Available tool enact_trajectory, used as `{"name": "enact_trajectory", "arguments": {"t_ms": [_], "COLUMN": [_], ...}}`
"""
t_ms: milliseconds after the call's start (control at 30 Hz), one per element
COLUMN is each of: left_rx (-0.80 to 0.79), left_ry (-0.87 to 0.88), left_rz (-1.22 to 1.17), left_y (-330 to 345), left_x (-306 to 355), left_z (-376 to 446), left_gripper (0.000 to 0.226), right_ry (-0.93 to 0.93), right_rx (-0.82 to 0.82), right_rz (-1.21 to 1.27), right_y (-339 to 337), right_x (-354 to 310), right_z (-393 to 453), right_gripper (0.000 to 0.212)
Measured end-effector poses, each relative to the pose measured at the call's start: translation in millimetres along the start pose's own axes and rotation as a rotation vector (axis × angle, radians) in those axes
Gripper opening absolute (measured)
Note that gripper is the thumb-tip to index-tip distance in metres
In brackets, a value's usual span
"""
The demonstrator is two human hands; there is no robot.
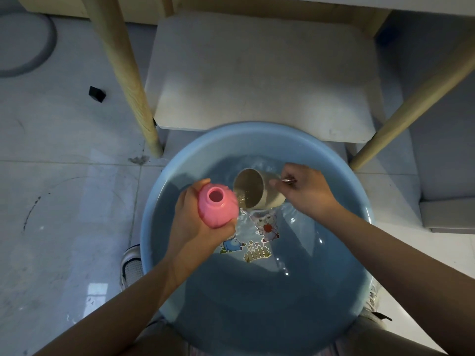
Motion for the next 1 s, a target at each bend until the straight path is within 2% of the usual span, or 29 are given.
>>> {"name": "enact_trajectory", "arguments": {"t_ms": [133, 267, 467, 833, 1000], "left_rx": [0.024, 0.031, 0.049, 0.034, 0.026], "left_ry": [0.011, 0.003, -0.020, -0.018, 0.018], "left_rz": [0.011, 0.035, 0.070, 0.077, 0.111], "left_y": [-0.3, 1.8, 4.4, 6.9, 8.1], "left_x": [-0.8, -1.7, -3.6, -4.1, -4.6], "left_z": [1.1, 2.7, 4.9, 6.9, 8.1], "left_gripper": [0.088, 0.088, 0.089, 0.086, 0.085], "right_ry": [0.241, 0.258, 0.199, -0.061, -0.198], "right_rx": [0.164, 0.244, 0.295, 0.357, 0.352], "right_rz": [0.425, 0.504, 0.417, 0.163, 0.004], "right_y": [-4.1, -14.3, -29.1, -60.1, -62.3], "right_x": [19.0, 16.8, -8.2, -55.3, -71.9], "right_z": [-11.0, -20.2, -19.9, -22.8, -24.1], "right_gripper": [0.035, 0.037, 0.036, 0.040, 0.030]}}
Point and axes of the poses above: each hand's wrist, its own z-axis towards the middle knuckle, its own y-axis out of the palm, x = y × z, the point moved 3 cm from there along z, towards the middle knuckle, and after that the axes turned 14 degrees about -y, right-handed, at the moved point
